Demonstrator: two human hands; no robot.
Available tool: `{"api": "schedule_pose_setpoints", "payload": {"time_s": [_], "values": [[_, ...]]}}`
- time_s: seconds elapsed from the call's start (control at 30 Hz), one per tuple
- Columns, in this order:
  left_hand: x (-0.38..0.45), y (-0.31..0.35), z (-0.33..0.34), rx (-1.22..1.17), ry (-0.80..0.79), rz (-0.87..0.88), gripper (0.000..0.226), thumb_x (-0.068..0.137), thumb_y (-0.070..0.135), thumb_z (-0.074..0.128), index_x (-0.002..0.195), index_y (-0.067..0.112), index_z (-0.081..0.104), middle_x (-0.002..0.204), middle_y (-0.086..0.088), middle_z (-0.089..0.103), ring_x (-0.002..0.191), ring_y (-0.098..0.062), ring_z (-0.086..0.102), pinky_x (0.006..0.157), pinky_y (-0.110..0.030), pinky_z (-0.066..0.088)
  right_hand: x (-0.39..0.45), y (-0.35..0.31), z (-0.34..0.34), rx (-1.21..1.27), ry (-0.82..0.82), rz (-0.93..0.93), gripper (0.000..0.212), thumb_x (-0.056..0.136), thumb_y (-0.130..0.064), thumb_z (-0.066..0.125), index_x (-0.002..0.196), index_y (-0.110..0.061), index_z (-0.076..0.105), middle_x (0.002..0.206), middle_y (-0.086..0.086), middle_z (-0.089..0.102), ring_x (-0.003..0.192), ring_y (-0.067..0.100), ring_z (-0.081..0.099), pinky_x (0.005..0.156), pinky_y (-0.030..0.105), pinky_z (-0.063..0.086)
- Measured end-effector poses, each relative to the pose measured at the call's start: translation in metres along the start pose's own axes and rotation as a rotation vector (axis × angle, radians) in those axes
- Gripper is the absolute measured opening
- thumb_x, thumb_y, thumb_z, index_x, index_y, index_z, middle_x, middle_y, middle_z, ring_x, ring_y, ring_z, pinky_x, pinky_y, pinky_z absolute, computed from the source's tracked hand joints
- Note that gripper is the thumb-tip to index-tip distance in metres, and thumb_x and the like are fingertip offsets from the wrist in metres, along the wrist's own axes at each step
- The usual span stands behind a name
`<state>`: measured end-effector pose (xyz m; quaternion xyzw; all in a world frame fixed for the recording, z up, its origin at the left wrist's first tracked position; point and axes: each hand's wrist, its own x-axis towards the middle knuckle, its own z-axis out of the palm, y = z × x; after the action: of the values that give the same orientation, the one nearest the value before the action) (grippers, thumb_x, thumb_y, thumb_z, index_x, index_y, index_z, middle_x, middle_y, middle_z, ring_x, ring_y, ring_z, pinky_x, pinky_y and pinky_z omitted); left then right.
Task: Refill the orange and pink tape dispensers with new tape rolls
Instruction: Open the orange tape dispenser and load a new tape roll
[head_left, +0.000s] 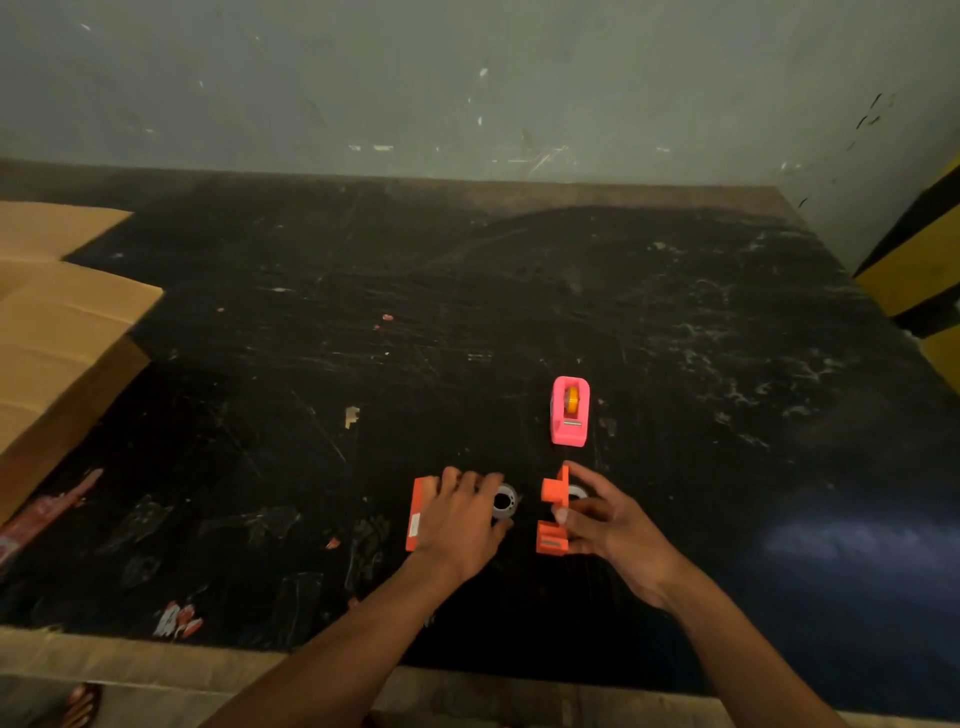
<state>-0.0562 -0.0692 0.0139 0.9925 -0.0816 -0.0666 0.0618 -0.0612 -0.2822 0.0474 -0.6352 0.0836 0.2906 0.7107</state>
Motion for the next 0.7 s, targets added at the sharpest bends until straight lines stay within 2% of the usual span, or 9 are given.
{"api": "schedule_pose_setpoints", "payload": {"time_s": [0.2, 0.33, 0.4, 0.5, 0.6, 0.7], "values": [[0.013, 0.003, 0.003, -0.055, -0.037, -0.009, 0.046, 0.091, 0.046, 0.058, 0.133, 0.028, 0.05, 0.132, -0.004, 0.06, 0.121, -0.027, 0.05, 0.098, -0.045, 0.037, -0.002, 0.0, 0.001, -0.008, 0.0, -0.002, 0.066, 0.089, -0.002, 0.066, 0.14, -0.038, 0.044, 0.13, 0.013, 0.056, 0.102, 0.026, 0.072, 0.088, 0.046, 0.059], [0.01, -0.002, 0.003, -0.433, -0.128, 0.08, 0.051, 0.091, 0.034, 0.064, 0.139, 0.03, 0.049, 0.134, 0.003, 0.046, 0.121, -0.018, 0.051, 0.105, -0.035, 0.043, -0.003, 0.003, 0.001, -0.073, 0.006, -0.04, 0.065, 0.089, -0.003, 0.066, 0.139, -0.04, 0.045, 0.128, 0.012, 0.058, 0.102, 0.023, 0.072, 0.084, 0.04, 0.061], [0.006, -0.006, -0.001, -0.57, -0.2, 0.123, 0.055, 0.089, 0.029, 0.067, 0.14, 0.031, 0.049, 0.13, 0.008, 0.042, 0.118, -0.012, 0.052, 0.106, -0.033, 0.045, -0.003, 0.003, 0.003, -0.133, 0.014, -0.074, 0.065, 0.089, -0.006, 0.067, 0.139, -0.04, 0.045, 0.125, 0.012, 0.061, 0.103, 0.023, 0.071, 0.086, 0.042, 0.06], [0.002, -0.009, -0.013, -0.642, -0.193, 0.191, 0.065, 0.085, 0.026, 0.072, 0.143, 0.033, 0.045, 0.129, 0.01, 0.05, 0.116, -0.008, 0.054, 0.099, -0.032, 0.05, -0.003, 0.0, 0.006, -0.212, 0.002, -0.135, 0.065, 0.09, -0.007, 0.068, 0.141, -0.039, 0.043, 0.122, 0.013, 0.063, 0.105, 0.023, 0.069, 0.088, 0.044, 0.059], [0.0, -0.008, -0.031, -0.823, -0.24, 0.175, 0.072, 0.084, 0.028, 0.075, 0.143, 0.039, 0.036, 0.121, 0.014, 0.061, 0.112, -0.004, 0.059, 0.091, -0.026, 0.052, -0.005, -0.003, 0.008, -0.278, -0.054, -0.143, 0.065, 0.09, -0.009, 0.068, 0.141, -0.039, 0.043, 0.124, 0.01, 0.063, 0.107, 0.021, 0.069, 0.089, 0.042, 0.059], [-0.003, -0.009, -0.043, -1.036, -0.239, 0.078, 0.064, 0.083, 0.019, 0.077, 0.134, 0.036, 0.043, 0.117, 0.006, 0.066, 0.111, -0.006, 0.064, 0.097, -0.029, 0.053, -0.006, -0.005, 0.009, -0.282, -0.119, -0.14, 0.064, 0.089, -0.011, 0.069, 0.139, -0.042, 0.044, 0.124, 0.007, 0.063, 0.107, 0.019, 0.069, 0.087, 0.037, 0.059]]}}
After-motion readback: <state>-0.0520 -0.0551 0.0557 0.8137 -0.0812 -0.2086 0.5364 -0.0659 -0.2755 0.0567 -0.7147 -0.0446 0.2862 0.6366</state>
